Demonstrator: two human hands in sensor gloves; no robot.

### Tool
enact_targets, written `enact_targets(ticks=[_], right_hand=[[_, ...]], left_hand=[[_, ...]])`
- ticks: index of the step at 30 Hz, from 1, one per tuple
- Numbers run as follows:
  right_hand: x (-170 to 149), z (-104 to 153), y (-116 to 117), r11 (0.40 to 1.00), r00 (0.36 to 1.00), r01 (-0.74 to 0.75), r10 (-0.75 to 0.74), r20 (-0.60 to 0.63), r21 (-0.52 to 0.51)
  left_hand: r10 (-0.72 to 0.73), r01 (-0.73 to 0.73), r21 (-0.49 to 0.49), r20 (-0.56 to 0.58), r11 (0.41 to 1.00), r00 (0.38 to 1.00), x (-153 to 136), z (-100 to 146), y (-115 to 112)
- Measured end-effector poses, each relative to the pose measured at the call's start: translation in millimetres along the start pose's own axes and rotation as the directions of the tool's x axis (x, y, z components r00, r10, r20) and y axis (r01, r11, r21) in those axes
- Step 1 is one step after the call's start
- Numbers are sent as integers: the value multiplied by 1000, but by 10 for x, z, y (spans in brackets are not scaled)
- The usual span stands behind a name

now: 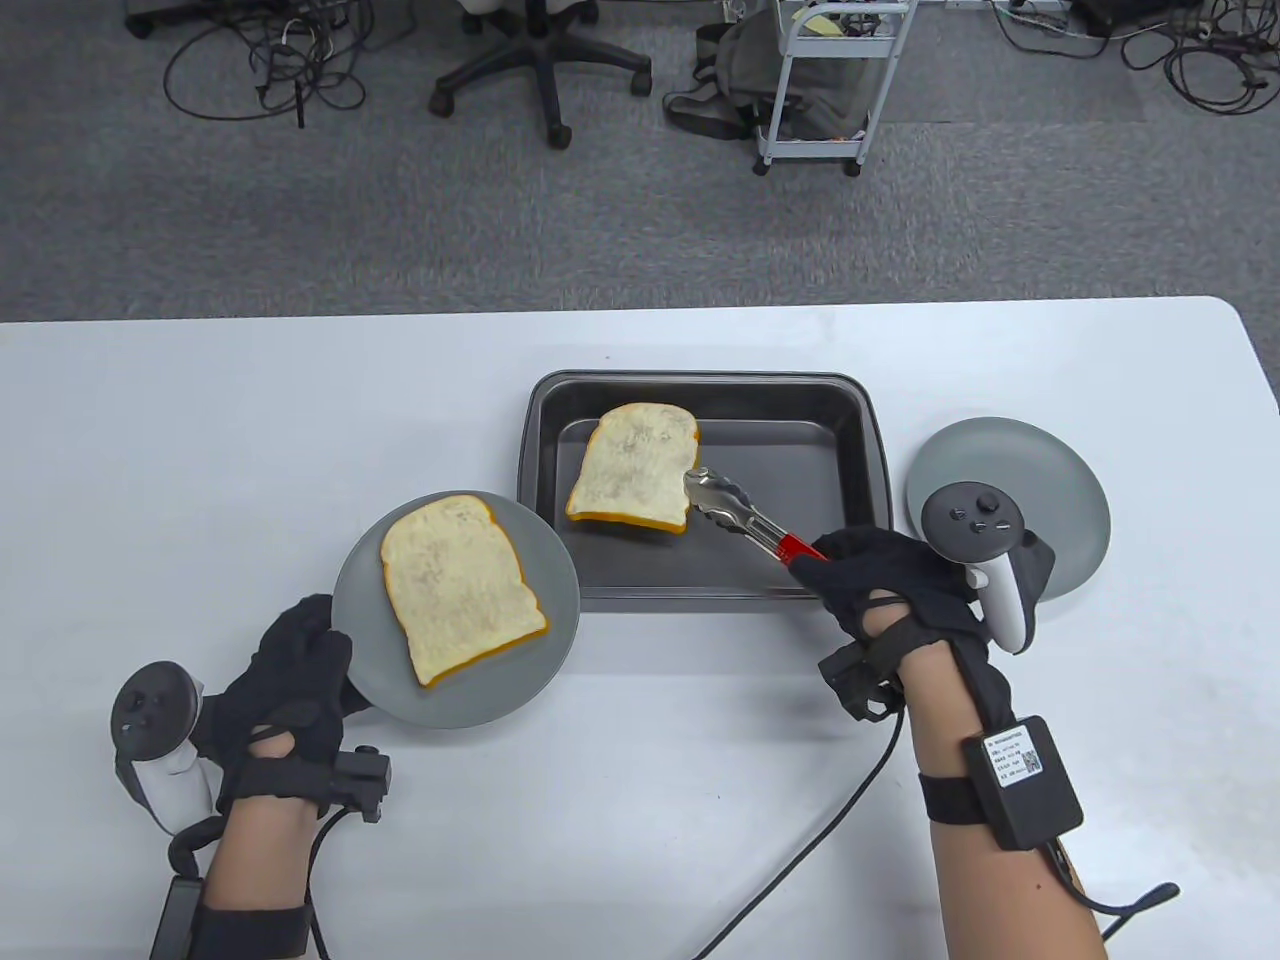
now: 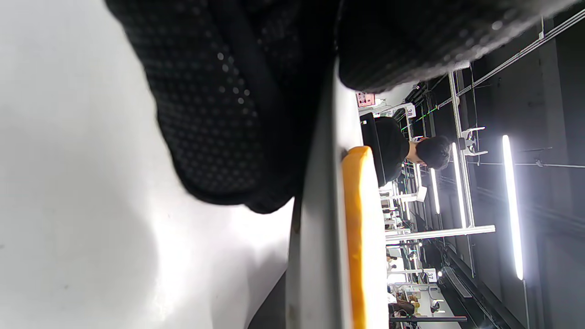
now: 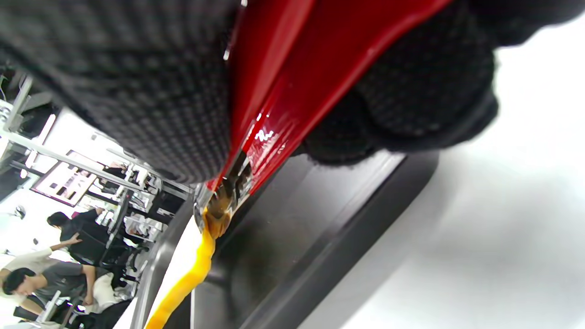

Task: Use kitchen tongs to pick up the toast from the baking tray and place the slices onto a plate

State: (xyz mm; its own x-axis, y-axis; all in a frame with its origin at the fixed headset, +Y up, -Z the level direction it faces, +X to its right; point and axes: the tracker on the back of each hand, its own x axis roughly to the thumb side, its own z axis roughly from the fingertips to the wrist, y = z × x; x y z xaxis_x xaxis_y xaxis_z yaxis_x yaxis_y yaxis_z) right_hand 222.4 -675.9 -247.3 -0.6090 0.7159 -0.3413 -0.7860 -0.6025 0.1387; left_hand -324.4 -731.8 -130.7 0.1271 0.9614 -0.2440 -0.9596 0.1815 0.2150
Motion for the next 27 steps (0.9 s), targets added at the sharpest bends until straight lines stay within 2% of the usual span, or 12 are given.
enact_targets(ticks=[5, 12, 20, 27], right_hand=[[45, 118, -145, 996, 995, 86, -86, 50, 4], [225, 334, -196, 993, 981, 114, -118, 154, 31], [431, 594, -52, 990, 961, 96, -118, 250, 99], [556, 811, 226, 991, 952, 31, -69, 299, 131]], left_hand=[[3, -3, -3, 3, 1000, 1000, -3, 2, 2], [3, -3, -7, -2, 1000, 1000, -5, 2, -2], [7, -7, -8, -3, 1000, 1000, -12, 3, -9], [4, -4, 0, -1, 1000, 1000, -14, -3, -2]])
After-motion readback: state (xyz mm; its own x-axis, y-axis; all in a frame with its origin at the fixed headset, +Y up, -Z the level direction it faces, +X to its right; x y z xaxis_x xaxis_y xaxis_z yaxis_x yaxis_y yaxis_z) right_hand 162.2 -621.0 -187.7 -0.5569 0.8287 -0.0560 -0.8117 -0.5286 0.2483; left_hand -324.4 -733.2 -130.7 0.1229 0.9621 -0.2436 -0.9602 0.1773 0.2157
